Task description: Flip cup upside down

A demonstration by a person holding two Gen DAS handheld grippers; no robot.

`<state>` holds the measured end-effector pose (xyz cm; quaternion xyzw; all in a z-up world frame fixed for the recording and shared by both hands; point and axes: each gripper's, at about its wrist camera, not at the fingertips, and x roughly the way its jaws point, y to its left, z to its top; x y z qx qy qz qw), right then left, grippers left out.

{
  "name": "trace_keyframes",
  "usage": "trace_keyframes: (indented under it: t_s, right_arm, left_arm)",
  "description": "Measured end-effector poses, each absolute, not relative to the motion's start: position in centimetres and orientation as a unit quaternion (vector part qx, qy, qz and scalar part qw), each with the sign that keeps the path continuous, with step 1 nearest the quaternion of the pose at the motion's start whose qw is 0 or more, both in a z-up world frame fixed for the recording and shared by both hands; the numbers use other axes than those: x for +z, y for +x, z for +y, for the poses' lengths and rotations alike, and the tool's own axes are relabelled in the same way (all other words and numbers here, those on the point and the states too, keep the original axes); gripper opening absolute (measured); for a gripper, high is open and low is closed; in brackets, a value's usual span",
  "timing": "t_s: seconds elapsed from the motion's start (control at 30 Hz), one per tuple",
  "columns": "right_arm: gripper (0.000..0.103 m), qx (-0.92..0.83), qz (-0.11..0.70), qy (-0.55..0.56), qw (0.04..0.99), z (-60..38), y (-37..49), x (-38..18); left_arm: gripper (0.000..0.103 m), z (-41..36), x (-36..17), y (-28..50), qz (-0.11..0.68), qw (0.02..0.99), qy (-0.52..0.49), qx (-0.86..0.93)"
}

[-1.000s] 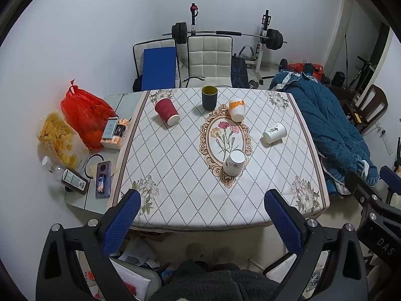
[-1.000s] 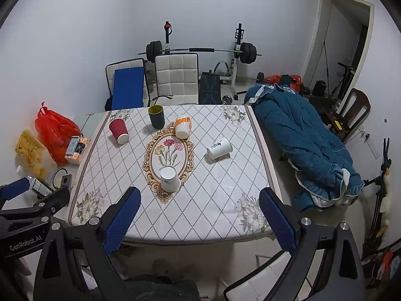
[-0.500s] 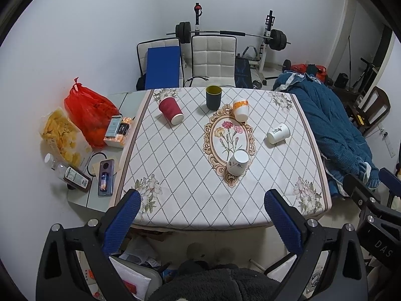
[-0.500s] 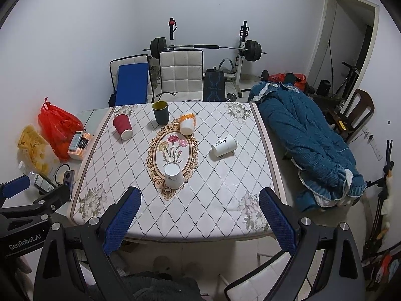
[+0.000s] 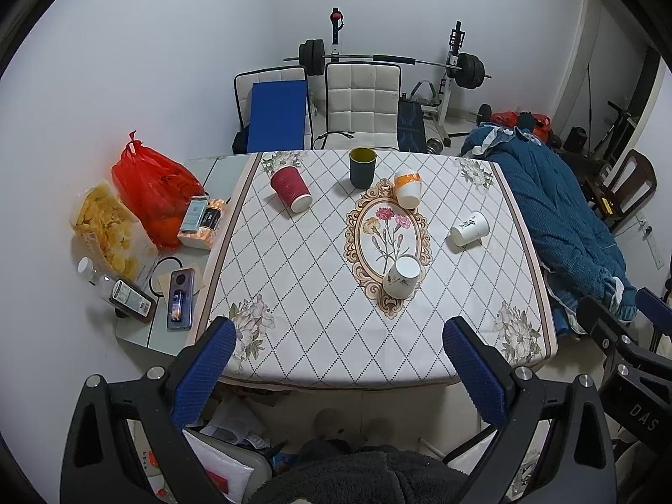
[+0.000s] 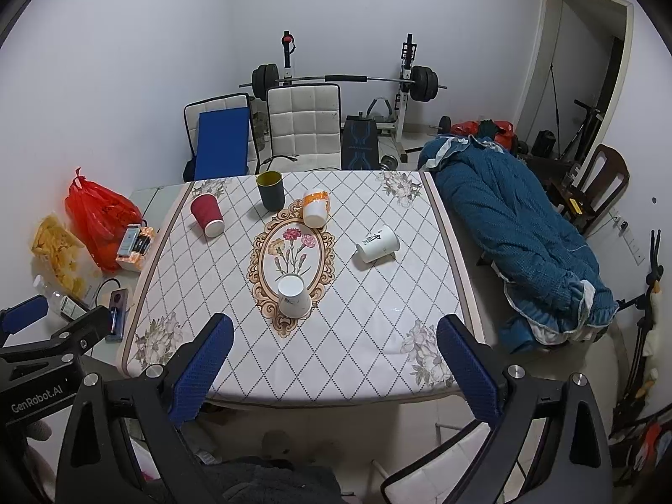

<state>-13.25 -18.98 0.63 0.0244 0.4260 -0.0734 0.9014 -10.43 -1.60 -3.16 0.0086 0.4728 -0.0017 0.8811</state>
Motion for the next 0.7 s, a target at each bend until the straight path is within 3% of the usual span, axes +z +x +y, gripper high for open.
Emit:
trace_keyframes:
  t_s: [0.7]
  right_arm:
    - [0.1,-0.069,0.431,0.03,0.899,-19.1,-13.4,-0.6]
  left_arm:
    - [0.101,-1.7,-3.0,-10.2,0.478,0.878,0.006,-0.001]
